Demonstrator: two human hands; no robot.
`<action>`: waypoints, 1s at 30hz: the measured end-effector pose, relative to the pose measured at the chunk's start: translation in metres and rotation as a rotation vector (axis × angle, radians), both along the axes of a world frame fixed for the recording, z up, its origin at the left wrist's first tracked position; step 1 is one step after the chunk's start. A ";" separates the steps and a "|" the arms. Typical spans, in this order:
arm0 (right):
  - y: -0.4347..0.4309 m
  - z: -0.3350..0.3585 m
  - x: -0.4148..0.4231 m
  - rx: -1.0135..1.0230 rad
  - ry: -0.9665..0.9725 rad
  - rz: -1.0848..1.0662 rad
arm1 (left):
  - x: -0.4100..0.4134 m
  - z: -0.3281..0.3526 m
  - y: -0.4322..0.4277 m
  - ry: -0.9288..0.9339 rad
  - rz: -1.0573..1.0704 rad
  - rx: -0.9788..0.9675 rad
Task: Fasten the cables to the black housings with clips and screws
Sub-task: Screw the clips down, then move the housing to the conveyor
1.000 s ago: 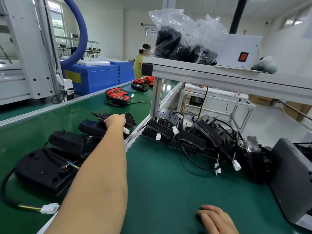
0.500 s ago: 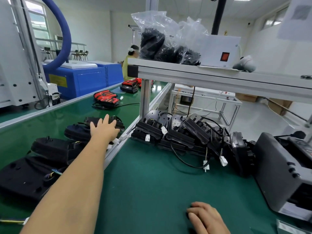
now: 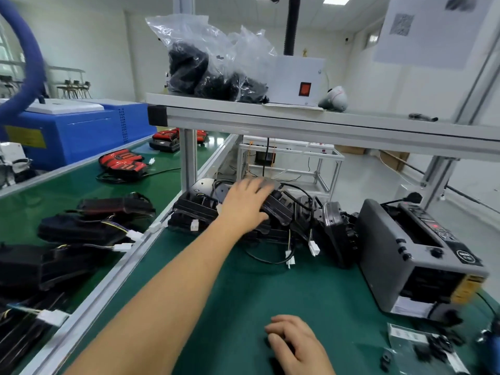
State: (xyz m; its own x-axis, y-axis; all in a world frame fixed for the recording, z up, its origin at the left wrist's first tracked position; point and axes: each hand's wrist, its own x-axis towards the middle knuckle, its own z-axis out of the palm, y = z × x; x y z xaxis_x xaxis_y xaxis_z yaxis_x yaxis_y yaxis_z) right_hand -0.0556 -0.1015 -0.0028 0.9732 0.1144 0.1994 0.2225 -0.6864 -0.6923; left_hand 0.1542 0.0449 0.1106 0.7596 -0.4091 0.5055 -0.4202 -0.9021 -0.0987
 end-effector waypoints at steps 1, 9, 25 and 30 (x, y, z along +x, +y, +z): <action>-0.001 0.001 0.000 0.030 -0.011 -0.020 | 0.004 -0.002 -0.018 0.018 -0.019 0.071; -0.001 0.003 -0.003 0.063 -0.036 -0.031 | 0.029 -0.008 -0.057 0.145 0.091 0.196; -0.001 0.007 -0.003 0.125 0.054 -0.034 | 0.006 0.056 -0.013 0.165 -0.059 -0.191; -0.004 0.017 -0.003 0.453 0.122 -0.094 | -0.065 0.042 0.003 0.056 -0.066 -0.266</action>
State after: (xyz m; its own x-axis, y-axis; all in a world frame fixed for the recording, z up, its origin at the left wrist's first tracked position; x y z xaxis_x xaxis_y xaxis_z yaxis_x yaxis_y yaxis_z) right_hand -0.0585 -0.1058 0.0138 0.9946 -0.0474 0.0921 0.0719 -0.3230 -0.9437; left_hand 0.0892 0.0478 0.1530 0.7659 -0.3166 0.5596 -0.4765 -0.8638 0.1635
